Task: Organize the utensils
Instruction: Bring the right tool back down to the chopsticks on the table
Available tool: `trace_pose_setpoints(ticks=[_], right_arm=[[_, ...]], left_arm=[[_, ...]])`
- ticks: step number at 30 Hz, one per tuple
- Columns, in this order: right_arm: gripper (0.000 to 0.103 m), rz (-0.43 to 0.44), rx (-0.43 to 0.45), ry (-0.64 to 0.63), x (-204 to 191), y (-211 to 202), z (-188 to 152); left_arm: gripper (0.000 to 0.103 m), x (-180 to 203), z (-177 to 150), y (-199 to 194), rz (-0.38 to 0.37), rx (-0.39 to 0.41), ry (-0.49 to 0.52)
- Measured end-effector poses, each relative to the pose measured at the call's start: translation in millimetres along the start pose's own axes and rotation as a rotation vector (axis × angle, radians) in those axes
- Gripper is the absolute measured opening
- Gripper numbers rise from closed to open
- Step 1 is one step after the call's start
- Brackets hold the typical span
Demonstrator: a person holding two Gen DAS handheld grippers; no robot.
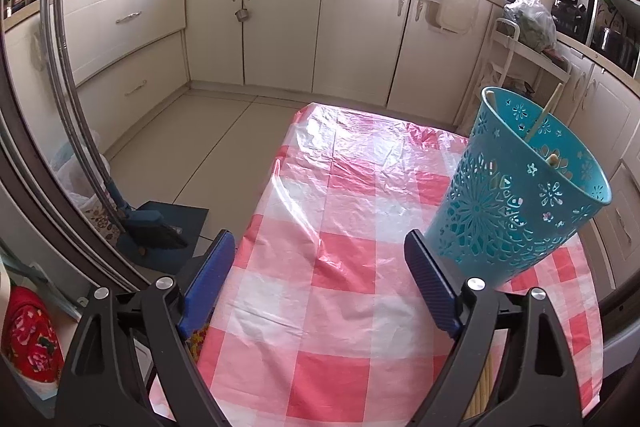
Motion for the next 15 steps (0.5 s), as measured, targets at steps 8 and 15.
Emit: trace_pose_setpoints(ticks=[8, 15], right_arm=[[0.026, 0.002, -0.244, -0.059, 4, -21, -91], [0.026, 0.061, -0.489, -0.061, -21, -2, -168]], left_arm=[[0.084, 2, -4, -1, 0.004, -0.005, 0.021], [0.084, -2, -11, 1, 0.015, -0.027, 0.027]])
Point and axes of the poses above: each gripper's, at about its wrist camera, not at the fingertips, and y roughly the way its jaws point, x to its right, z to its top, the point moved 7 cm from there along y, roughly the way its jaws point, and after that the axes turned 8 degrees about x, right-handed, at the moved point
